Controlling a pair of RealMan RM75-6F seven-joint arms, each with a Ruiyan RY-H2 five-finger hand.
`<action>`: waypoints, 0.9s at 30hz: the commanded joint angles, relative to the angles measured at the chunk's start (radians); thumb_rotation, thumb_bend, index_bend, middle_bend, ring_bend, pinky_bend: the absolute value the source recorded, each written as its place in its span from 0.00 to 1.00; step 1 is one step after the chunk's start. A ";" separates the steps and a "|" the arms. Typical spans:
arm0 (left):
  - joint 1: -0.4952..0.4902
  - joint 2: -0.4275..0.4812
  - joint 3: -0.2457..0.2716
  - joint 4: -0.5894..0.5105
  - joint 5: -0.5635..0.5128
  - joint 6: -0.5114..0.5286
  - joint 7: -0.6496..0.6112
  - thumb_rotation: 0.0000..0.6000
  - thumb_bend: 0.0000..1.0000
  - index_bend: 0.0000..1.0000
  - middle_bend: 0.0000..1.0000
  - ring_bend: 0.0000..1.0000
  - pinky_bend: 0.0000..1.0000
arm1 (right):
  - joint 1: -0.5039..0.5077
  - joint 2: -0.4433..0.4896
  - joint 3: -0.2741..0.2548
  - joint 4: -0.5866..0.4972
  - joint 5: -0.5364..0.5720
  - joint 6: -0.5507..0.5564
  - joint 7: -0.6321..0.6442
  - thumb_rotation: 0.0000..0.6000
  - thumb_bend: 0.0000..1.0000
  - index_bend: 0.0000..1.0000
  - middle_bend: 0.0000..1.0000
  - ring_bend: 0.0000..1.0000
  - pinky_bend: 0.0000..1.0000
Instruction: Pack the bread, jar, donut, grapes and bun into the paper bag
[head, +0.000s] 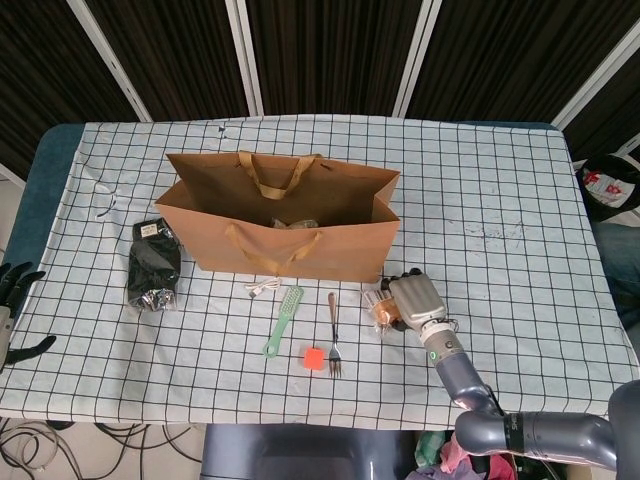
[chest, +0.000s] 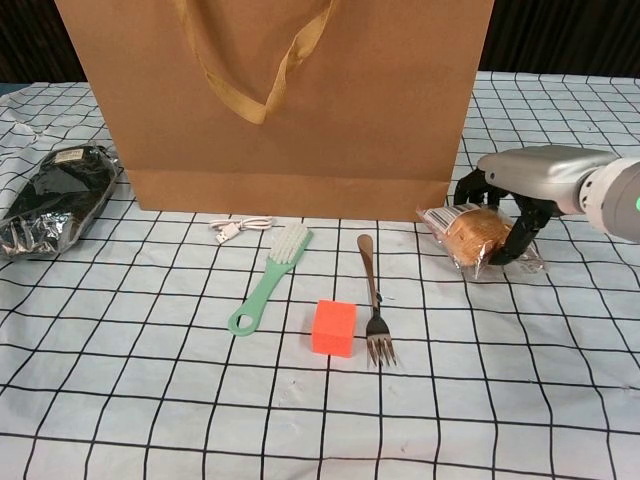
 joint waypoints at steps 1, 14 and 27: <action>0.001 0.000 -0.002 0.000 -0.002 0.003 -0.001 1.00 0.10 0.18 0.09 0.03 0.08 | -0.030 0.045 0.012 -0.036 -0.033 0.023 0.044 1.00 0.39 0.47 0.43 0.33 0.20; -0.001 -0.005 0.003 -0.003 0.003 -0.003 0.013 1.00 0.10 0.18 0.09 0.03 0.08 | -0.229 0.384 0.134 -0.239 -0.115 0.285 0.290 1.00 0.40 0.47 0.40 0.33 0.20; 0.000 -0.004 0.003 -0.009 0.001 -0.003 0.020 1.00 0.10 0.18 0.09 0.03 0.08 | -0.205 0.533 0.329 -0.281 -0.195 0.356 0.355 1.00 0.39 0.47 0.38 0.33 0.20</action>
